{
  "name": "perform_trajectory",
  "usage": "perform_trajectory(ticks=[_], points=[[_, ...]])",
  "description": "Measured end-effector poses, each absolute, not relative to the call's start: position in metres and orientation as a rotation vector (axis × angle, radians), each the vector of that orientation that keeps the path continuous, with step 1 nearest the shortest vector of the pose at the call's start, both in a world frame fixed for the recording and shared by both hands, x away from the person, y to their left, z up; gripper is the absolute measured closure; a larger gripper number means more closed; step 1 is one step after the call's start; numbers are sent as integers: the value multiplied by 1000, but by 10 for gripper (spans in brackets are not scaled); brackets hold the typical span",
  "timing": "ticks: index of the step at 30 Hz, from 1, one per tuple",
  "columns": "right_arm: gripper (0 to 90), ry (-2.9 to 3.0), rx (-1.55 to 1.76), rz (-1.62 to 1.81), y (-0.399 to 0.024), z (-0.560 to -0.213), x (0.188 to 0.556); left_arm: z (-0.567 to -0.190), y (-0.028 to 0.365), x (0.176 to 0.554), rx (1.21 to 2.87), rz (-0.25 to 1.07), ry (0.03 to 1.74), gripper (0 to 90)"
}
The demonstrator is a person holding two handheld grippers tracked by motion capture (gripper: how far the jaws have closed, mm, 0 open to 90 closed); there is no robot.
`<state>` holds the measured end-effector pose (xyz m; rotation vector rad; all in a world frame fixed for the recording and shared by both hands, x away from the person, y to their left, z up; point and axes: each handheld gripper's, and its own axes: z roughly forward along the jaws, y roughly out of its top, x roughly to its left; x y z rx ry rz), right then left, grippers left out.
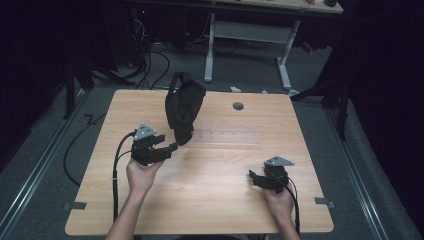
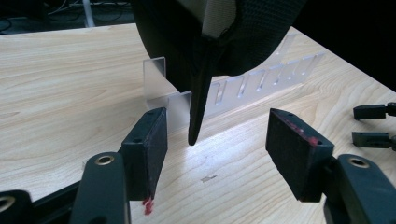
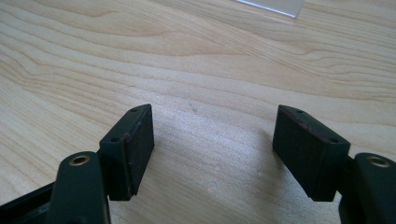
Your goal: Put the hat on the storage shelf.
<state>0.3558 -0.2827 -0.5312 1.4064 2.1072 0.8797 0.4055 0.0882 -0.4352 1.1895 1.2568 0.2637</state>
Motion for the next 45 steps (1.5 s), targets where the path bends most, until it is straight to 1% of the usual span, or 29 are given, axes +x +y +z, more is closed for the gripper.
perform_trajectory(ticks=[10,17,29,45], points=[[295,2107,1406,880,-283,-531,356,-433,92,397,1189,251,1251,380],[295,2107,1405,879,-283,-531,356,-438,96,386,1188,245,1255,376],[295,2109,1409,882,-282,-531,356,-463,102,372,1171,225,1298,375],[296,2110,1405,882,-282,-531,356,-506,99,364,1237,264,1354,365]])
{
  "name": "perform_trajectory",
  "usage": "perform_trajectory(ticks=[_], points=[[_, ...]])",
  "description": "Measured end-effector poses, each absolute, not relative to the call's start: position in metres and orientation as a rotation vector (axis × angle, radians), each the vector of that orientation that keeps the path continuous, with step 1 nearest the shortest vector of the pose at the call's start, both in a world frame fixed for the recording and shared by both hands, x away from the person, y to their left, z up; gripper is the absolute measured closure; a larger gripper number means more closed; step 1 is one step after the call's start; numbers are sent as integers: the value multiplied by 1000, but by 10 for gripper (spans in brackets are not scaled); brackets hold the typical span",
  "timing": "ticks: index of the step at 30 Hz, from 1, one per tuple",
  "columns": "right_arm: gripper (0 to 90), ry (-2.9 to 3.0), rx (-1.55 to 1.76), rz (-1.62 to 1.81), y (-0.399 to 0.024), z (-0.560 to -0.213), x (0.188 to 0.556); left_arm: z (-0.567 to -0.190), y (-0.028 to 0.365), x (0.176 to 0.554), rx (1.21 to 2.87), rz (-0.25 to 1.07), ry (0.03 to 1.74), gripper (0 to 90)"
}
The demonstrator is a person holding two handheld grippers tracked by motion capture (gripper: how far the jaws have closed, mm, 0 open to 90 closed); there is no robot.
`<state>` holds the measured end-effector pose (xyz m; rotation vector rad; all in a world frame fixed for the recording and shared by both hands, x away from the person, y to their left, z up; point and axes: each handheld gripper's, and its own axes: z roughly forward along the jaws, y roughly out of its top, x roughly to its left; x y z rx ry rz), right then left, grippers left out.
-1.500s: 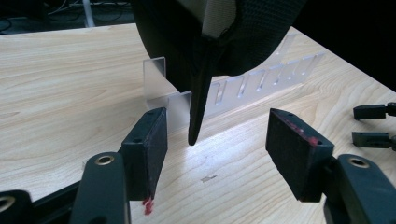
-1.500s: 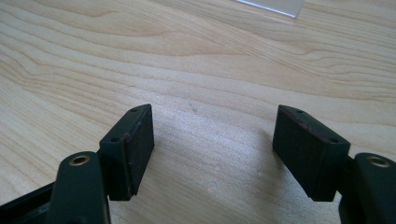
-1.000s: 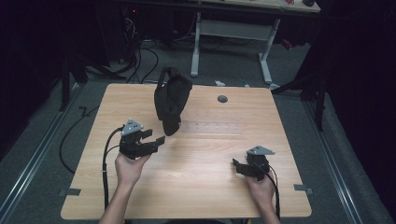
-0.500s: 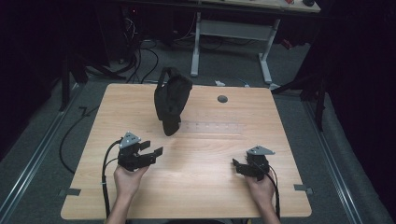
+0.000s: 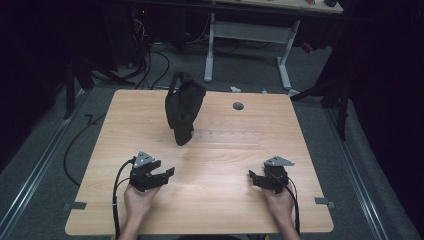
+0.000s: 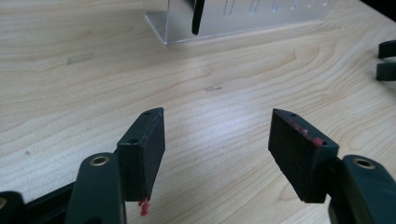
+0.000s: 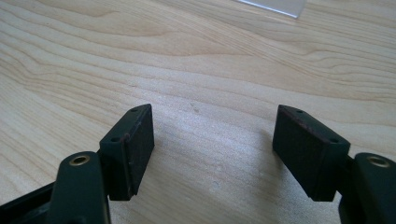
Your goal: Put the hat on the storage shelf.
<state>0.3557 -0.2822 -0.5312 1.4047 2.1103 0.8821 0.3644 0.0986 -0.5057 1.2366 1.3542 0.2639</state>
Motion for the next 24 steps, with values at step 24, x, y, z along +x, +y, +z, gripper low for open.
perform_trajectory(ticks=[24], points=[[296,2111,1405,884,-282,-531,356,-546,78,359,1406,424,1332,318]])
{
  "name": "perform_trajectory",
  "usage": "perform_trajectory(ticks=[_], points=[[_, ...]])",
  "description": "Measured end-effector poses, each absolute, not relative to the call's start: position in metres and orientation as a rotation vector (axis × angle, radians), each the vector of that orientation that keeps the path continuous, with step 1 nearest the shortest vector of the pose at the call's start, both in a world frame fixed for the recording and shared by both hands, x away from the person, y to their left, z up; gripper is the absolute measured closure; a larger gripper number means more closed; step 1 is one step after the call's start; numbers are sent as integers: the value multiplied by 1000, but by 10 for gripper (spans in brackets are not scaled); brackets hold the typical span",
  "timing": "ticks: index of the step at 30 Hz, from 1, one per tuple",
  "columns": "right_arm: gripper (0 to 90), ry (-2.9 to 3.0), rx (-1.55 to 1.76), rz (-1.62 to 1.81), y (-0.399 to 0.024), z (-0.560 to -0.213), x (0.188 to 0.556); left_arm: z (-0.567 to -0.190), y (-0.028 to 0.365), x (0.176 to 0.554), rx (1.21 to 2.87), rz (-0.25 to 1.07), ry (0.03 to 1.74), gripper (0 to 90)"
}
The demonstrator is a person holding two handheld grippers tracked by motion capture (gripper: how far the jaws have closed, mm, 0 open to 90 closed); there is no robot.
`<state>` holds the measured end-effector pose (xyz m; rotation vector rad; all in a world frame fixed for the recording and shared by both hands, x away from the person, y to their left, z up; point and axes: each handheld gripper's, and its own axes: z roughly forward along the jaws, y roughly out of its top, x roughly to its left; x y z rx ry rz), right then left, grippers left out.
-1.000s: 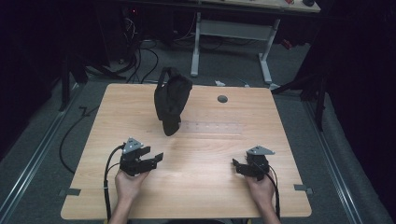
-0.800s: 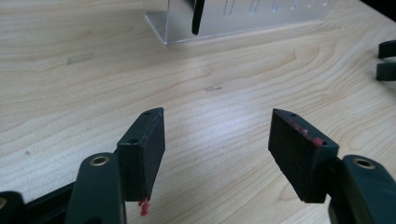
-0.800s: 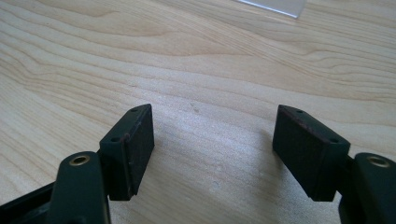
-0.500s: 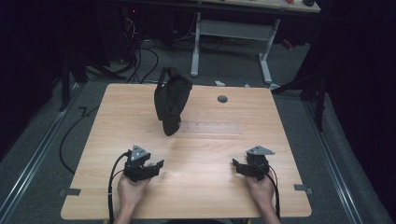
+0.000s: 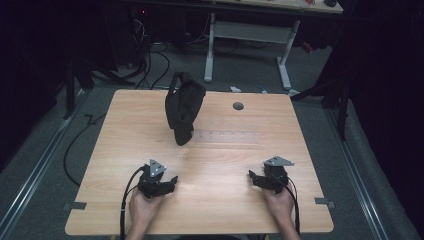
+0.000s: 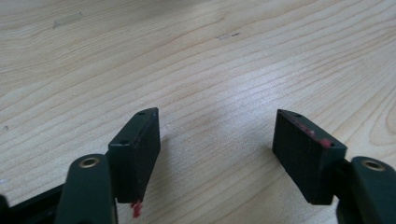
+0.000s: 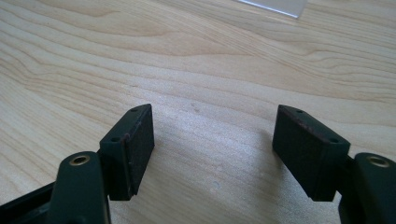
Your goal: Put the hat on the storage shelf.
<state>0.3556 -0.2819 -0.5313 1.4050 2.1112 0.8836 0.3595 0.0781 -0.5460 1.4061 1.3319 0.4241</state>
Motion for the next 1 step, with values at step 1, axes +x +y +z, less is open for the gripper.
perform_trajectory(ticks=[1], points=[[296,2112,1405,883,-282,-531,356,-546,78,359,1408,423,1332,299]])
